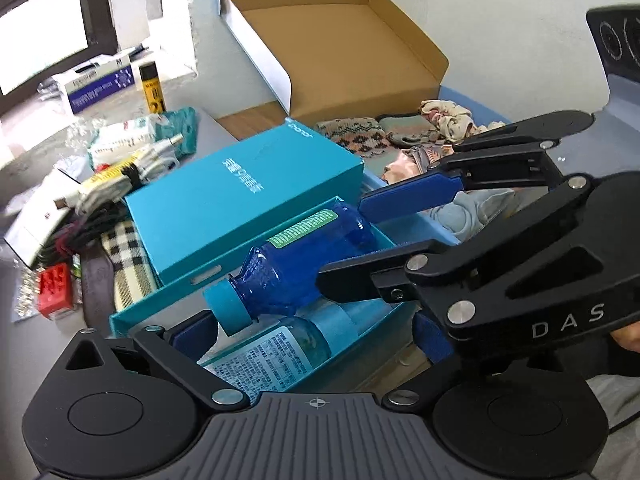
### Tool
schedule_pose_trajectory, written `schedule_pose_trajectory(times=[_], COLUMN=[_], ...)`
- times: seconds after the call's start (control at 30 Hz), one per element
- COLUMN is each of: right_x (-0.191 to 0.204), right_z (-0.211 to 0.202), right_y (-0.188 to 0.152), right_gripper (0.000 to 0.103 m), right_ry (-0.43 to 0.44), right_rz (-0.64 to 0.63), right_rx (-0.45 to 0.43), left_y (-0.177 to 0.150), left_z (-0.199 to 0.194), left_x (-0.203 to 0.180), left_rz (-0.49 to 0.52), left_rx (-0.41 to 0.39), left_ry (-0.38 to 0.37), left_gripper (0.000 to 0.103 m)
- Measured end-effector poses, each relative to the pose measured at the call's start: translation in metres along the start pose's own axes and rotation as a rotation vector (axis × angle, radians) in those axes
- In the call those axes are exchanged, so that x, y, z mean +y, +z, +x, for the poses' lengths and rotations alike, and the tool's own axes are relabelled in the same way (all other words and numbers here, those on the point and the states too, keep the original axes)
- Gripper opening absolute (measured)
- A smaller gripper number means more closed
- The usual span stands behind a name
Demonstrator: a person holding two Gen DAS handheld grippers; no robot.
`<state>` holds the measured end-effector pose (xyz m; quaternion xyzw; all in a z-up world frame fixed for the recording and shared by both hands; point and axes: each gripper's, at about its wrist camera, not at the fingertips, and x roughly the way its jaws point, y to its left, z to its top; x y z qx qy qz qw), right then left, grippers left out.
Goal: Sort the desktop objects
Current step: 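Lift the blue water bottle with the right gripper over the cardboard box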
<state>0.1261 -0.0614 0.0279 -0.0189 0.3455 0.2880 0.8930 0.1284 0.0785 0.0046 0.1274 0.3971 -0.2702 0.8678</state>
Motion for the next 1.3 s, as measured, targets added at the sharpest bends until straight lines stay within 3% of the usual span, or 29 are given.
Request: schedule_pose_trajectory(times=[0.83, 1.3], right_x=[-0.015, -0.043], right_z=[-0.038, -0.063], right_y=[0.0, -0.006], right_gripper=[0.062, 0.062], right_ry=[0.053, -0.016], right_rz=[0.064, 0.089], right_rx=[-0.126, -0.19], left_y=[0.024, 0.047], left_z=[-0.037, -0.021], left_x=[-0.037, -0.067], left_rz=[0.087, 0.125], left_rx=[-0.087, -0.101], left_ry=[0.118, 0.07], left_gripper=[0.103, 0.103])
